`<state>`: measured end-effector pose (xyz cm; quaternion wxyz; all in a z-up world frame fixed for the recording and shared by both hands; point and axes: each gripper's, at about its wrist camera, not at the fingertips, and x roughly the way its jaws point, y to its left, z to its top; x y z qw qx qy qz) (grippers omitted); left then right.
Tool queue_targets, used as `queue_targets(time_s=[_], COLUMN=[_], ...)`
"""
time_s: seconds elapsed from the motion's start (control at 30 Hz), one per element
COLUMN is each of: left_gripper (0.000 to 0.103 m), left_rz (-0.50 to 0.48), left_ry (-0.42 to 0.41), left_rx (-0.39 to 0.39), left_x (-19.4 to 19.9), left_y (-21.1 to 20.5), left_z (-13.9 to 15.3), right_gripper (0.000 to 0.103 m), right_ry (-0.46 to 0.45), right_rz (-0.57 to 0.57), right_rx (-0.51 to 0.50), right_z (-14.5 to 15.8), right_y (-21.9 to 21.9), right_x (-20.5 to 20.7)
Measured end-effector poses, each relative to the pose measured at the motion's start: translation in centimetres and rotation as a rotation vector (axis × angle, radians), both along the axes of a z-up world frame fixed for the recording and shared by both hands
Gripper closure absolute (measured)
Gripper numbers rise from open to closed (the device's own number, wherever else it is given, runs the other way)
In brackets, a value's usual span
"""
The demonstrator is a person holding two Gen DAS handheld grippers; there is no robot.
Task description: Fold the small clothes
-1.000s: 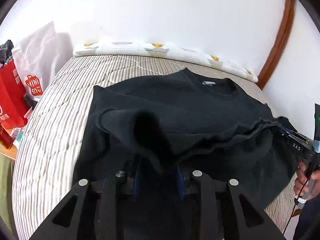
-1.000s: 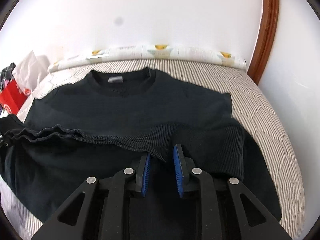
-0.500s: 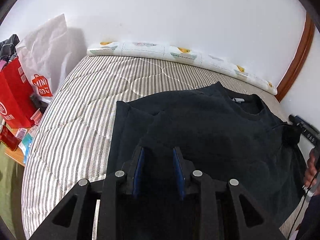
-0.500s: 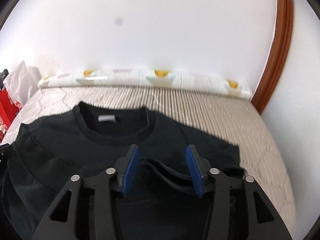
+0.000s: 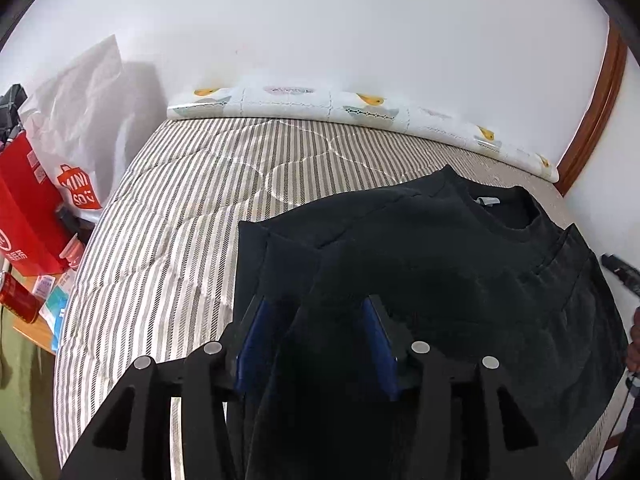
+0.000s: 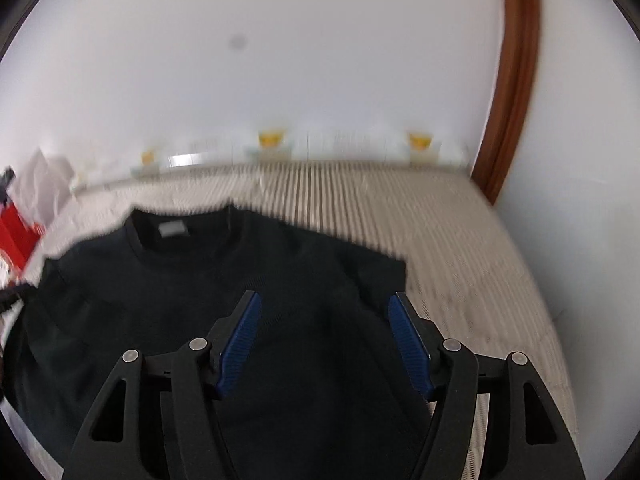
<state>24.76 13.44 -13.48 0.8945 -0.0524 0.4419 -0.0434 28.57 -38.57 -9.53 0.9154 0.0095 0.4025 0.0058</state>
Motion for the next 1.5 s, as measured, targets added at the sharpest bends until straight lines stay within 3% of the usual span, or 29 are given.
queue_targets(time_s=[0.13,0.27,0.33,0.37,0.43,0.53,0.6,0.7,0.8,1.0,1.17,1.27,1.33,1.4,1.5], left_gripper=[0.057,0.063,0.071,0.081,0.091,0.093,0.093,0.093,0.093,0.093,0.092,0.085,0.083,0.083,0.077], left_rz=[-0.041,-0.081,-0.087,-0.083,-0.059,-0.028,-0.002,0.03,0.036,0.032,0.041,0.042,0.041,0.04,0.033], left_ry=[0.039,0.078,0.083,0.083,0.051,-0.029,-0.095,-0.165,-0.183,-0.114,-0.059,-0.036,-0.024,-0.016,-0.004], left_rx=[-0.018,-0.037,-0.054,-0.056,-0.036,-0.058,-0.074,-0.093,-0.063,0.023,0.01,0.011,0.003,-0.019,-0.049], left_x=[0.9,1.9,2.0,2.1,1.9,1.1,0.5,0.2,1.2,3.9,4.5,4.5,4.2,3.7,2.9], left_y=[0.0,-0.3,-0.5,-0.6,-0.7,-0.3,0.1,0.6,0.1,-1.9,-1.5,-1.6,-1.4,-1.2,-0.9], left_z=[-0.8,-1.9,-2.1,-2.1,-1.7,-0.5,0.7,1.7,1.7,-0.5,-1.4,-1.5,-1.5,-1.3,-0.9], right_gripper=[0.038,0.044,0.053,0.056,0.074,0.084,0.086,0.087,0.088,0.088,0.083,0.069,0.048,0.037,0.031], right_ry=[0.045,0.083,0.093,0.1,0.095,0.062,0.016,-0.074,-0.123,0.016,0.059,0.074,0.062,0.063,0.114], right_rz=[-0.006,0.013,0.015,0.015,0.027,0.061,0.067,0.021,0.003,-0.038,-0.043,-0.041,-0.051,-0.074,-0.075], right_rx=[-0.032,0.029,0.041,0.045,0.064,0.086,0.094,0.186,0.218,0.106,0.111,0.095,0.088,0.079,0.122], right_z=[-2.3,-3.5,-3.9,-4.0,-4.0,-3.3,-2.3,-0.2,0.8,-3.1,-4.1,-3.6,-2.8,-2.3,-2.9], right_y=[0.4,0.3,0.4,0.4,0.3,0.2,-0.2,-2.4,-3.5,-2.8,-3.0,-3.3,-3.8,-4.7,-6.0], right_x=[2.1,4.3,4.9,5.2,5.1,4.4,3.9,3.1,3.2,6.0,6.5,5.7,4.6,3.3,2.2])
